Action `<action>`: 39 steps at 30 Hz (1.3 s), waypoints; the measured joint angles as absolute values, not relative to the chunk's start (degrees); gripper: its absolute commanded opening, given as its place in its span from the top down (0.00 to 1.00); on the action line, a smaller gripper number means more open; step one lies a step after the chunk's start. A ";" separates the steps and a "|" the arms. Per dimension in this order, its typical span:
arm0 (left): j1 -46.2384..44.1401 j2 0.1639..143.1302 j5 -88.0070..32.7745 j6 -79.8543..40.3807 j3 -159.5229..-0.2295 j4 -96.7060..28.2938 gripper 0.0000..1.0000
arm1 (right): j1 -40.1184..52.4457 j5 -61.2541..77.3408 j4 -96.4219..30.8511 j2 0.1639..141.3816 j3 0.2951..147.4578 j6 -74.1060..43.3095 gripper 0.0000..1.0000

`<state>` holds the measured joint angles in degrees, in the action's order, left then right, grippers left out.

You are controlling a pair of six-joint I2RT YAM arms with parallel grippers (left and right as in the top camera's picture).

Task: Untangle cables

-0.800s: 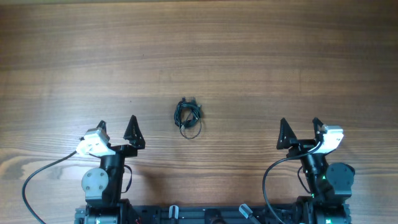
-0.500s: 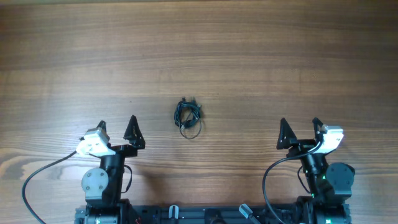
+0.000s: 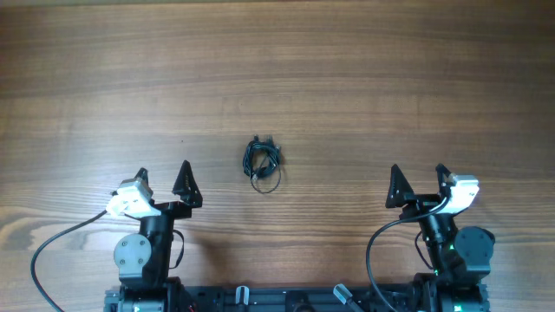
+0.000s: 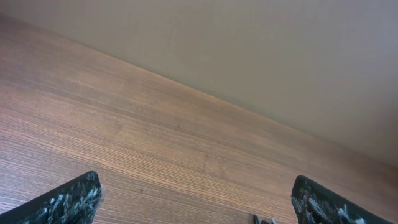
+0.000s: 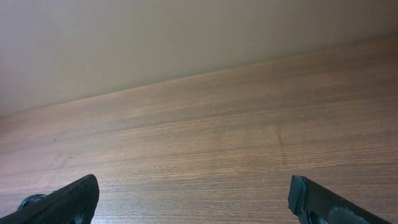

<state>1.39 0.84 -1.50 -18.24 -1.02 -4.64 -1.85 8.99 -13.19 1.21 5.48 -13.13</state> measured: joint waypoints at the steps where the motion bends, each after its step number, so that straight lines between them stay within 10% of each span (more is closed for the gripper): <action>1: 1.39 0.84 -1.50 -18.24 -1.02 -4.64 0.00 | -1.85 8.99 -13.19 1.23 5.48 -13.10 0.00; 39: 1.39 5.96 0.19 -17.82 -4.47 -9.06 0.00 | -1.85 8.99 -13.19 1.28 5.48 -13.13 0.00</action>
<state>1.39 5.96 0.19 -17.82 -4.47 -9.06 -1.85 8.99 -13.19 1.28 5.48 -13.13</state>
